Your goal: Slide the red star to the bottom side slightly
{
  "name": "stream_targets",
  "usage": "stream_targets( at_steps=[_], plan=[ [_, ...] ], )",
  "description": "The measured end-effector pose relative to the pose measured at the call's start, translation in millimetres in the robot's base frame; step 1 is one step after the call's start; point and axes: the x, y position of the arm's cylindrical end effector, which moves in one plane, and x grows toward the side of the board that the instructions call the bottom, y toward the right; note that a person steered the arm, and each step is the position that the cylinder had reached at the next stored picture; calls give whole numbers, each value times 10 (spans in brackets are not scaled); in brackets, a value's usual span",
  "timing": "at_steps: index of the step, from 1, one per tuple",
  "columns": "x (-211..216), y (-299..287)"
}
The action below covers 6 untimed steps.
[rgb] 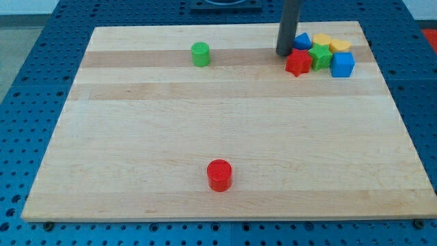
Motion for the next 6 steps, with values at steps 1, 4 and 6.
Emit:
stream_targets(
  at_steps=[1,4,6],
  plan=[
    [62,15],
    [472,-6],
    [141,-31]
  ],
)
